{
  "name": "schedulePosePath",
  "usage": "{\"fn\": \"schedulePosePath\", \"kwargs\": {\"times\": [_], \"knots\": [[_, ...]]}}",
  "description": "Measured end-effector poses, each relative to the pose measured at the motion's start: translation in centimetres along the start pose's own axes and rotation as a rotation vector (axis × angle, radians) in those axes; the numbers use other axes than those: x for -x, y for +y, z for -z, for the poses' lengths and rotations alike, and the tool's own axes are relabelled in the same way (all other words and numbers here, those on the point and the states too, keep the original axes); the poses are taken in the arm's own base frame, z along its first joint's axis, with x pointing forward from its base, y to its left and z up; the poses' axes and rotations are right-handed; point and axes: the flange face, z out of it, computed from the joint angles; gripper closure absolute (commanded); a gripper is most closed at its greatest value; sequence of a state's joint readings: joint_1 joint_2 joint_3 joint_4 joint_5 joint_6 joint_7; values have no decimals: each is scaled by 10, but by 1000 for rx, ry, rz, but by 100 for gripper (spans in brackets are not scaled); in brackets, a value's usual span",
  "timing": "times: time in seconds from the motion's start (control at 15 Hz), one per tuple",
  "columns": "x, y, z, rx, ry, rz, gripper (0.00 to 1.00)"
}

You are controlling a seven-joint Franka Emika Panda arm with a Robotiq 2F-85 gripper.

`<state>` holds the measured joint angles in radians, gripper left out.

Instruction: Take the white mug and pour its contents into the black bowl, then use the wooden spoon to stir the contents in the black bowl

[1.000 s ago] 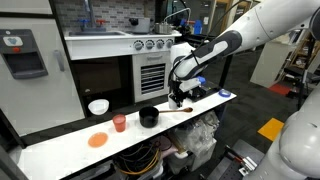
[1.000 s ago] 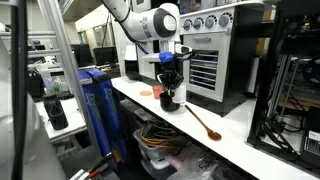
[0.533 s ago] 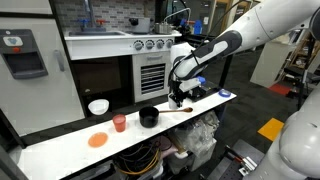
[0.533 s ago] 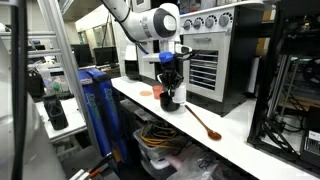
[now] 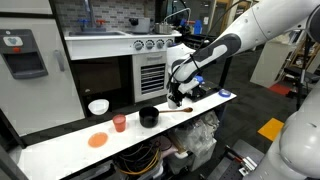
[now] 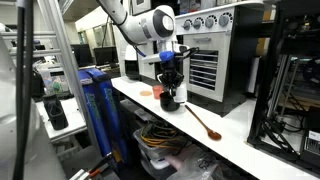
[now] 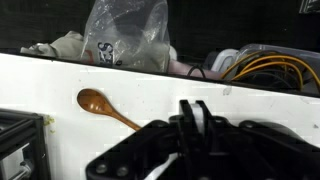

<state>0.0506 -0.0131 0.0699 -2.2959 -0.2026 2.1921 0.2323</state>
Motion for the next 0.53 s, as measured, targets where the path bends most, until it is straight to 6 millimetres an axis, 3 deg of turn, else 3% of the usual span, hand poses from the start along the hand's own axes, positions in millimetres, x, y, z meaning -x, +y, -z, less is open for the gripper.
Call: {"fn": "schedulePosePath", "kwargs": {"times": [0.53], "knots": [[-17,-42,0,145,50,97,98]]}}
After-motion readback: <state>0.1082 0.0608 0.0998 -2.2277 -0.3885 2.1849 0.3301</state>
